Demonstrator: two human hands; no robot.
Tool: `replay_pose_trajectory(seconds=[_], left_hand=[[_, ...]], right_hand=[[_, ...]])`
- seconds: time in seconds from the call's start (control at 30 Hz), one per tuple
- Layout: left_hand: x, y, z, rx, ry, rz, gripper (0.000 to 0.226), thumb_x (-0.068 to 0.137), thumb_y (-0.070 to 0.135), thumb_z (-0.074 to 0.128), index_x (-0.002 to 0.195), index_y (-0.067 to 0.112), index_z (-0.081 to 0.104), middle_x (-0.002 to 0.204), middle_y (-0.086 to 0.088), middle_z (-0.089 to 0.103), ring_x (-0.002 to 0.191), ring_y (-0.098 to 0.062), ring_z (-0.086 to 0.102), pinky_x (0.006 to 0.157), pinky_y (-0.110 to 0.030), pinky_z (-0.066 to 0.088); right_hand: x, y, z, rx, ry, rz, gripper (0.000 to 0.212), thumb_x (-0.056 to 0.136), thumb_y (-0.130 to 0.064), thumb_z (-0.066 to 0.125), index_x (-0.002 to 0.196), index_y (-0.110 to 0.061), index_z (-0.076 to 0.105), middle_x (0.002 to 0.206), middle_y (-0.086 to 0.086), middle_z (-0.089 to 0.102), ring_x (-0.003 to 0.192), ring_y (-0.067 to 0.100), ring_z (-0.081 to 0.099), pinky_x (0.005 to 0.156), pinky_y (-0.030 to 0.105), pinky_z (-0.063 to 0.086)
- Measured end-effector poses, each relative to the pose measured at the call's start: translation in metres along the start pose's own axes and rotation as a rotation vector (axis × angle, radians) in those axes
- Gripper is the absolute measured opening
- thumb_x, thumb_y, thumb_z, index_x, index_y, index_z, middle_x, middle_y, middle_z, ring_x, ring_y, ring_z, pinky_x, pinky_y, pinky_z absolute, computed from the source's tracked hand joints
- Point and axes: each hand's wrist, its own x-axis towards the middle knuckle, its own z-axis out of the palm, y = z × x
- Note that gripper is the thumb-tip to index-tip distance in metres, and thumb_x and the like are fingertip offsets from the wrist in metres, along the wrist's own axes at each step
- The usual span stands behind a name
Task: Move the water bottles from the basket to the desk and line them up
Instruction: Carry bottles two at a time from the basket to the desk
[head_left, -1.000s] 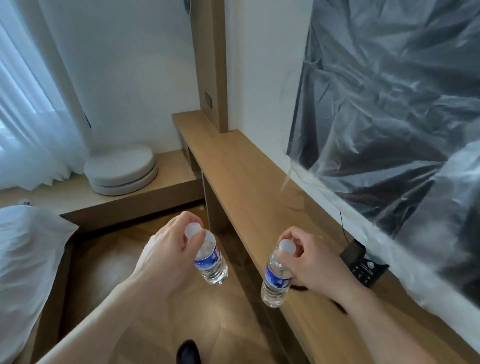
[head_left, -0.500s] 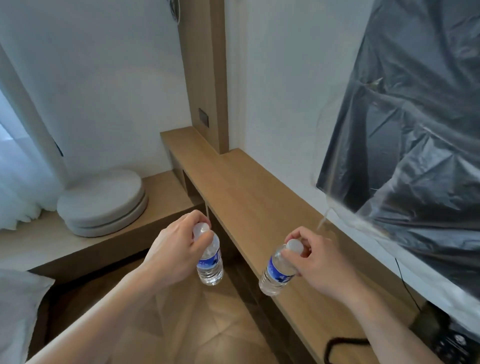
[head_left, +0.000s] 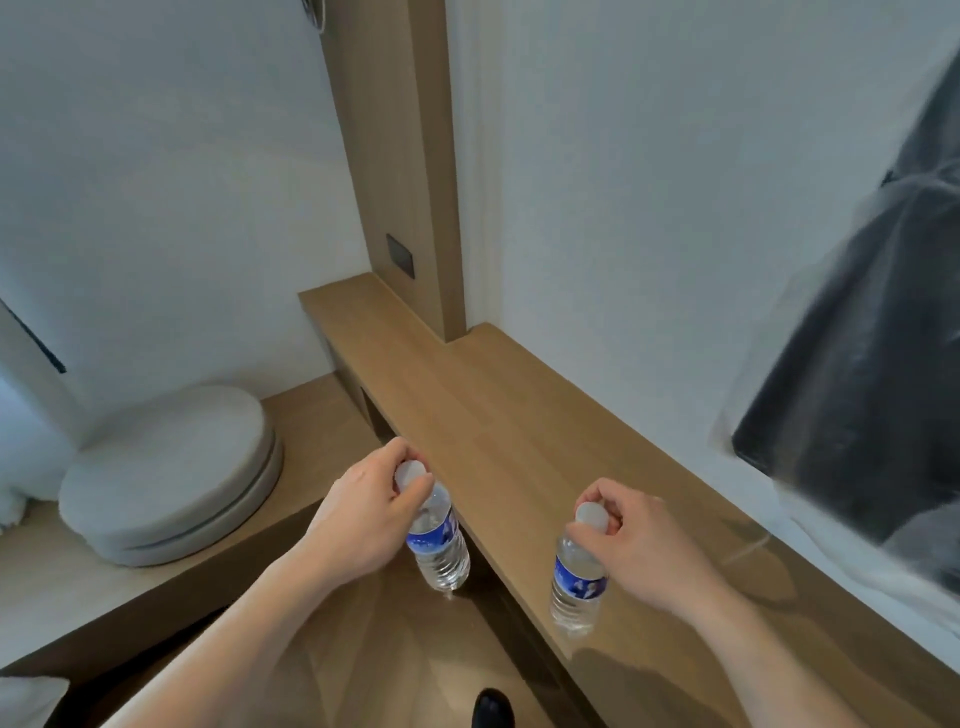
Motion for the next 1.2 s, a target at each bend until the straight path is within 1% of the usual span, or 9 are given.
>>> replay_pose_trajectory(seconds=[0.07, 0.17, 0.27, 0.4, 0.5, 0.67, 0.93, 1.03, 1.2], left_hand=[[0.035, -0.018, -0.005, 0.052, -0.042, 0.004, 0.005, 0.103, 0.041, 0.051, 0.099, 0.038, 0.052, 0.095, 0.013, 0.063, 0.083, -0.007, 0.061, 0.065, -0.02, 0.041], [0.09, -0.045, -0.01, 0.123, -0.111, 0.018, 0.009, 0.105, 0.048, 0.044, 0.108, 0.04, 0.049, 0.104, 0.014, 0.06, 0.085, -0.007, 0.061, 0.068, -0.02, 0.043], [0.139, -0.065, -0.011, 0.166, -0.134, 0.04, 0.013, 0.105, 0.051, 0.041, 0.112, 0.041, 0.047, 0.109, 0.015, 0.056, 0.084, -0.008, 0.061, 0.071, -0.022, 0.045], [0.197, -0.089, -0.016, 0.2, -0.16, 0.063, 0.013, 0.106, 0.053, 0.038, 0.113, 0.044, 0.044, 0.111, 0.015, 0.053, 0.084, -0.008, 0.062, 0.073, -0.025, 0.046], [0.252, -0.109, -0.019, 0.206, -0.2, 0.065, 0.014, 0.106, 0.052, 0.039, 0.113, 0.043, 0.047, 0.109, 0.014, 0.055, 0.085, -0.006, 0.063, 0.072, -0.023, 0.048], [0.344, -0.142, -0.013, 0.218, -0.31, 0.149, 0.017, 0.106, 0.052, 0.038, 0.113, 0.041, 0.049, 0.109, 0.012, 0.056, 0.089, -0.006, 0.061, 0.083, -0.032, 0.053], [0.479, -0.179, 0.008, 0.274, -0.497, 0.316, 0.013, 0.107, 0.051, 0.04, 0.114, 0.04, 0.043, 0.108, 0.014, 0.05, 0.087, -0.008, 0.059, 0.068, -0.022, 0.043], [0.518, -0.186, 0.018, 0.279, -0.53, 0.343, 0.016, 0.107, 0.046, 0.043, 0.121, 0.037, 0.045, 0.115, 0.011, 0.05, 0.092, -0.013, 0.061, 0.077, -0.031, 0.052], [0.57, -0.192, 0.033, 0.321, -0.589, 0.355, 0.015, 0.106, 0.043, 0.044, 0.12, 0.037, 0.045, 0.121, 0.003, 0.051, 0.101, -0.029, 0.063, 0.089, -0.047, 0.054]], right_hand=[[0.04, -0.01, 0.007, -0.002, -0.004, 0.017, 0.014, 0.093, -0.043, 0.072, 0.094, -0.035, 0.061, 0.084, -0.007, 0.071, 0.073, 0.011, 0.069, 0.063, 0.037, 0.061], [0.095, -0.025, 0.014, 0.01, -0.006, 0.024, 0.014, 0.094, -0.045, 0.07, 0.095, -0.036, 0.059, 0.086, -0.008, 0.073, 0.074, 0.009, 0.07, 0.061, 0.03, 0.06], [0.144, -0.038, 0.012, -0.01, 0.01, 0.024, 0.013, 0.092, -0.047, 0.069, 0.094, -0.039, 0.059, 0.085, -0.011, 0.073, 0.075, 0.009, 0.072, 0.064, 0.036, 0.063], [0.187, -0.052, 0.013, -0.014, 0.019, 0.054, 0.011, 0.093, -0.045, 0.067, 0.095, -0.039, 0.058, 0.085, -0.011, 0.071, 0.074, 0.007, 0.069, 0.063, 0.029, 0.057], [0.223, -0.054, 0.017, -0.041, 0.036, 0.107, 0.009, 0.092, -0.044, 0.065, 0.094, -0.038, 0.058, 0.083, -0.01, 0.07, 0.075, 0.008, 0.066, 0.066, 0.032, 0.054], [0.278, -0.053, 0.037, -0.044, 0.101, 0.242, 0.009, 0.088, -0.046, 0.062, 0.092, -0.04, 0.057, 0.083, -0.014, 0.07, 0.076, 0.008, 0.065, 0.065, 0.032, 0.052], [0.369, -0.07, 0.069, -0.01, 0.216, 0.439, 0.009, 0.092, -0.046, 0.064, 0.094, -0.039, 0.058, 0.079, -0.014, 0.069, 0.074, 0.007, 0.064, 0.066, 0.032, 0.051], [0.402, -0.073, 0.076, 0.018, 0.25, 0.467, 0.008, 0.096, -0.044, 0.063, 0.1, -0.039, 0.059, 0.087, -0.015, 0.071, 0.078, 0.005, 0.066, 0.068, 0.031, 0.052], [0.462, -0.076, 0.098, 0.078, 0.322, 0.533, 0.013, 0.091, -0.05, 0.062, 0.098, -0.043, 0.054, 0.096, -0.012, 0.072, 0.088, 0.017, 0.069, 0.08, 0.043, 0.059]])
